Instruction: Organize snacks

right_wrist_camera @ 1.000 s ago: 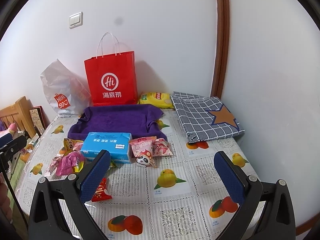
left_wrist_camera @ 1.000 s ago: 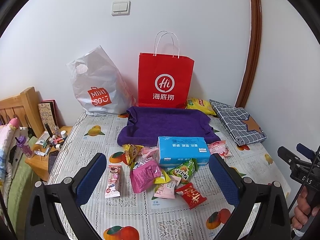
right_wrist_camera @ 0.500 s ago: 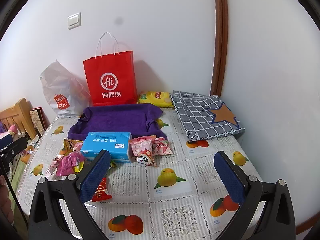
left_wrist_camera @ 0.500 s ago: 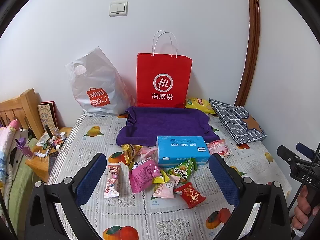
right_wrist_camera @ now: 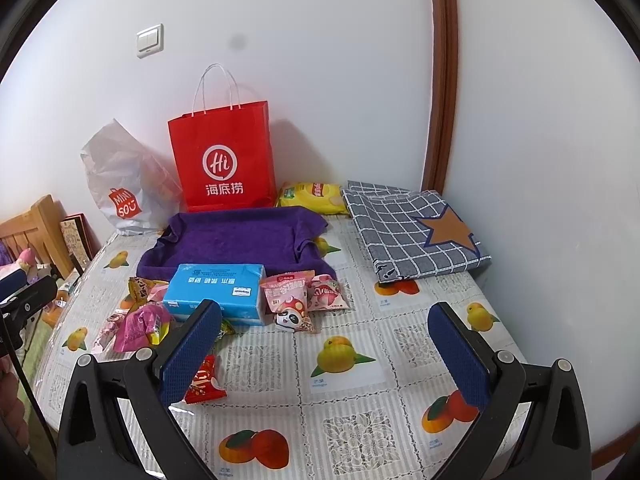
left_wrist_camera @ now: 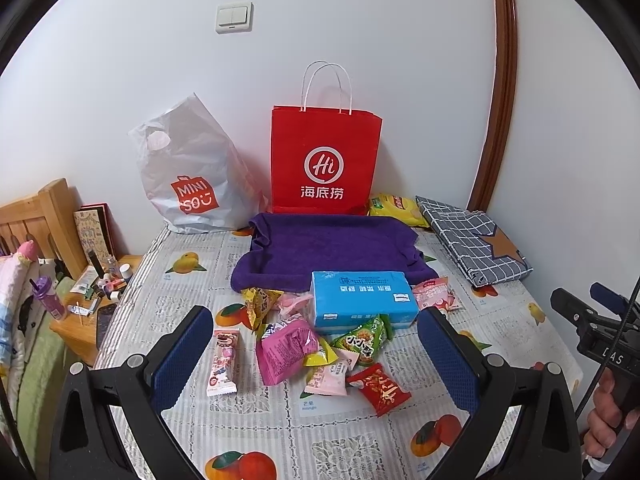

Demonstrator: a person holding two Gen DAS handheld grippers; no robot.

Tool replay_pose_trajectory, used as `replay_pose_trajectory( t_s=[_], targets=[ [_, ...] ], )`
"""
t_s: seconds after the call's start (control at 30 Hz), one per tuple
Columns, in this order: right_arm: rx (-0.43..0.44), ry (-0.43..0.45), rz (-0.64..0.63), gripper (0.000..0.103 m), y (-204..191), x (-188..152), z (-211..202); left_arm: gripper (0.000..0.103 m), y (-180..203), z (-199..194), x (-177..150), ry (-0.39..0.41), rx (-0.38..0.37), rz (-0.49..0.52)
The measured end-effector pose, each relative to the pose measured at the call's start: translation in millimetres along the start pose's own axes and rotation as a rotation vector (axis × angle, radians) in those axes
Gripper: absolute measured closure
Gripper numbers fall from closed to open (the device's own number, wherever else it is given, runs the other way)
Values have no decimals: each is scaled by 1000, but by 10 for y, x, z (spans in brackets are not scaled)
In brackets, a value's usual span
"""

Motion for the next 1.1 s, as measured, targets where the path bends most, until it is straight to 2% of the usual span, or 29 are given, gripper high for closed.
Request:
replay_pose_trajectory(
  t_s=[1.1],
  targets=[
    [22,-10,0,1,-9,-41,103,0,76,124,-26,-17,5,11]
  ],
)
Point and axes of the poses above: each gripper's, at about its wrist camera, not at the fingertips, and z roughly the way its jaws point, y to its right, x to its top, the point moved 2 cm from there along z, roughly the way its jaws point, and after that the axes turned 1 degree about -y, right-handed, at the moved point
